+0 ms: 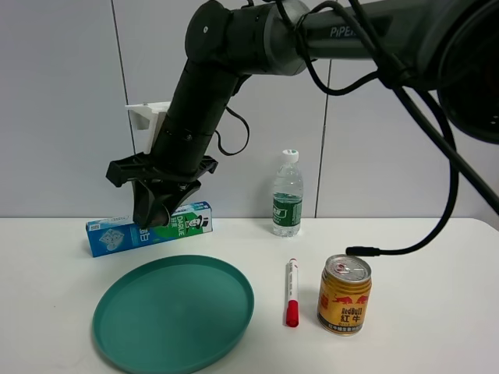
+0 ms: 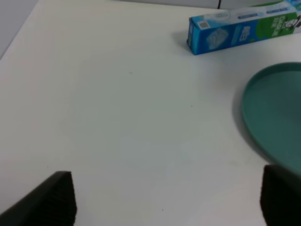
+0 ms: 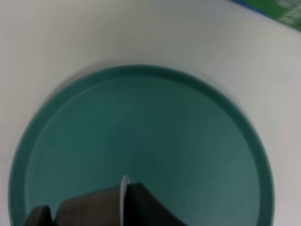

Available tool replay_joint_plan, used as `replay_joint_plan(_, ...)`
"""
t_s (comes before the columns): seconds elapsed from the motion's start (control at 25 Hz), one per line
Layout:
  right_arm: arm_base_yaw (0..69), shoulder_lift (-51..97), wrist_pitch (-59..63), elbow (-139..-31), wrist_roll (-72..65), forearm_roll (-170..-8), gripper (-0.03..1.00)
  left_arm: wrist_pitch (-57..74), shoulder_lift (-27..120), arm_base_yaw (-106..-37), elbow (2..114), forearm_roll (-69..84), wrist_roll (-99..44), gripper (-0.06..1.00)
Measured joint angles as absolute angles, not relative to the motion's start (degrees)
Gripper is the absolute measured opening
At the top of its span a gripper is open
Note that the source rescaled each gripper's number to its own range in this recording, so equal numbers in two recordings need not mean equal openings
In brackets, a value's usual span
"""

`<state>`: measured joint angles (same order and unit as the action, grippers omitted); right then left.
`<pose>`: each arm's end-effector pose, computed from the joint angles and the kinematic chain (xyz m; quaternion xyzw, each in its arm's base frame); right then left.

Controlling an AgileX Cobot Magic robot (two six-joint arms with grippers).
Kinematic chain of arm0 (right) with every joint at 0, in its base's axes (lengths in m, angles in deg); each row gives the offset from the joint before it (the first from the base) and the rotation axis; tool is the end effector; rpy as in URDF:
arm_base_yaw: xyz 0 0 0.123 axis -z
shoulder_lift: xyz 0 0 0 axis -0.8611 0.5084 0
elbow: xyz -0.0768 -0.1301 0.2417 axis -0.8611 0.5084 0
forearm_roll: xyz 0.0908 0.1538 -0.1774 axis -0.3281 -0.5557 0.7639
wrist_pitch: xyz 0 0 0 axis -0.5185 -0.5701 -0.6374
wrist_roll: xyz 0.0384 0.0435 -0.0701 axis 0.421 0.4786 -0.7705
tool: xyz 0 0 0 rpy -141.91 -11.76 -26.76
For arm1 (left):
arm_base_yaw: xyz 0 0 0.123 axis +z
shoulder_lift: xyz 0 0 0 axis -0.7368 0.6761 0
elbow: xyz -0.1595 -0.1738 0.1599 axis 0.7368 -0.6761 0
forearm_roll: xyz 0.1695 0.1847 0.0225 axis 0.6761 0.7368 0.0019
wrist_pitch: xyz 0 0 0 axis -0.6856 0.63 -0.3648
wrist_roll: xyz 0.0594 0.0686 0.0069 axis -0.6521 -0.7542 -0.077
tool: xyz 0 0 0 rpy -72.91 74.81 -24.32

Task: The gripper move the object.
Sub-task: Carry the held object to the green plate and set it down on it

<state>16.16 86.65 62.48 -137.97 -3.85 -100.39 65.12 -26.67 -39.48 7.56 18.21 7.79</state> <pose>0.3567 0.3747 0.2370 -0.5072 0.8243 0.1965 0.1571 -0.0057 -0.0053 0.2795 -0.0644 0.8460 0.0050 0.5293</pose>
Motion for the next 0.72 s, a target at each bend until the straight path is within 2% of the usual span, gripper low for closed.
replay_joint_plan(0.72,12.66,95.53,62.43,-137.97,-12.98,-94.13,0.0,65.12,-26.67,-39.48,7.56,18.21,7.79,1.0)
